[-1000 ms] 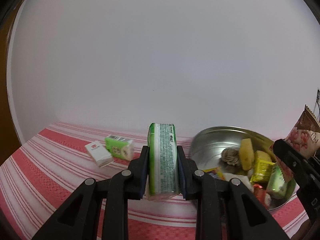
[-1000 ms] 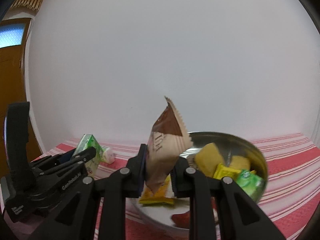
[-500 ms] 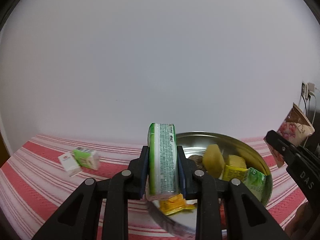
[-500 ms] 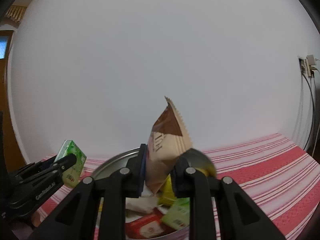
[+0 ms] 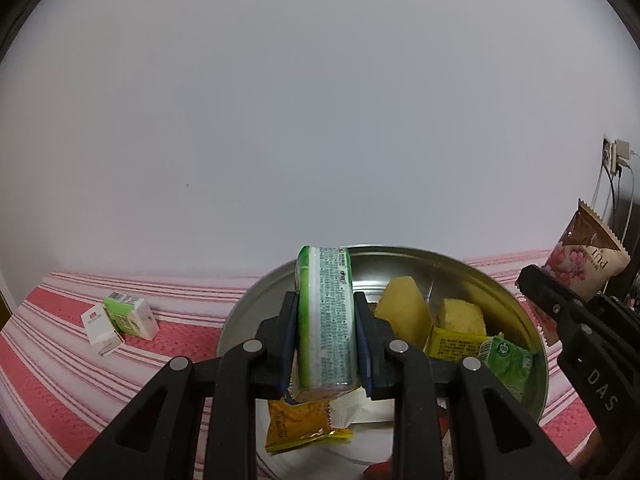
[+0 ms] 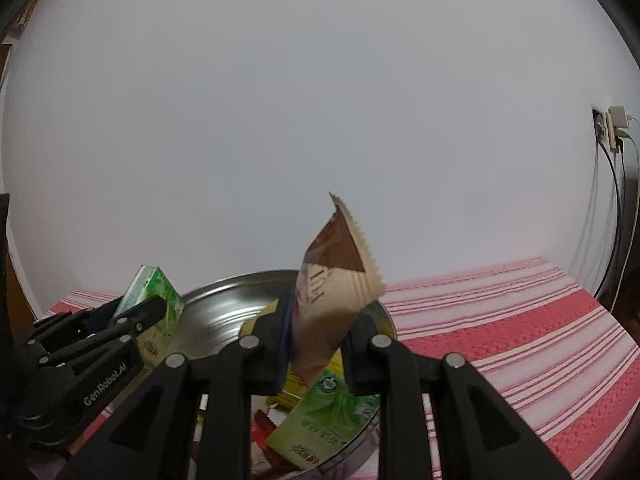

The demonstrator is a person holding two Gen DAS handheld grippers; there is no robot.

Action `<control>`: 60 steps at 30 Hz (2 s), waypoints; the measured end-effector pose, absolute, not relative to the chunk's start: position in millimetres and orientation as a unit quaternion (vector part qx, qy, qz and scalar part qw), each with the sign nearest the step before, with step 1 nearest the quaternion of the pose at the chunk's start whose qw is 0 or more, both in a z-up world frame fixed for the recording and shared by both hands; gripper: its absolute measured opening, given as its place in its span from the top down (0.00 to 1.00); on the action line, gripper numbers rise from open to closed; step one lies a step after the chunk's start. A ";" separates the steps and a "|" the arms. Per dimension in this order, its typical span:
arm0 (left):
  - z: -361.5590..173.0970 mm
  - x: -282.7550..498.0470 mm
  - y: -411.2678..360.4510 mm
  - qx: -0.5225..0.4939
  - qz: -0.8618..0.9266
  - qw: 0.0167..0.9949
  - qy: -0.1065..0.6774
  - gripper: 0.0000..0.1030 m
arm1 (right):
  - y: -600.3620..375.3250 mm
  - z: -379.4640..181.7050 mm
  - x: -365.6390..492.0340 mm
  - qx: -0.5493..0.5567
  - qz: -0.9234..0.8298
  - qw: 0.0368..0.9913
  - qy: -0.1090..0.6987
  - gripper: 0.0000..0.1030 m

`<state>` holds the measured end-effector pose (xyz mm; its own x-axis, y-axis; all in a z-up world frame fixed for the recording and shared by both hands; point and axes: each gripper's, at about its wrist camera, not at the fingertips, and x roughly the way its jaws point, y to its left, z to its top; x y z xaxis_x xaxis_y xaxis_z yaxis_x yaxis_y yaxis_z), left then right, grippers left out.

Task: Organize objects
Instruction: 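Carry the tissue box and pastry over the silver tin with both tools, then open both tools to drop the tissue box and pastry into the tin, then withdraw both open tools from the tin toward the white and green boxes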

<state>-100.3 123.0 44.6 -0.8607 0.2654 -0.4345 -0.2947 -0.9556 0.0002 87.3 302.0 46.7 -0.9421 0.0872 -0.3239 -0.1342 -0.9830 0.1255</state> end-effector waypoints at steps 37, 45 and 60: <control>38.7 -116.5 115.4 -0.281 0.955 0.093 0.026 0.23 | 286.6 37.7 70.2 -0.215 0.976 0.015 0.036 0.60; 44.3 -103.9 90.3 -0.262 0.961 0.087 -0.005 0.11 | 305.5 52.1 97.6 -0.127 0.987 0.045 0.085 0.07; 36.0 -97.6 59.2 -0.235 0.971 0.039 0.014 0.11 | 316.4 49.9 116.7 -0.076 0.984 0.104 0.121 0.02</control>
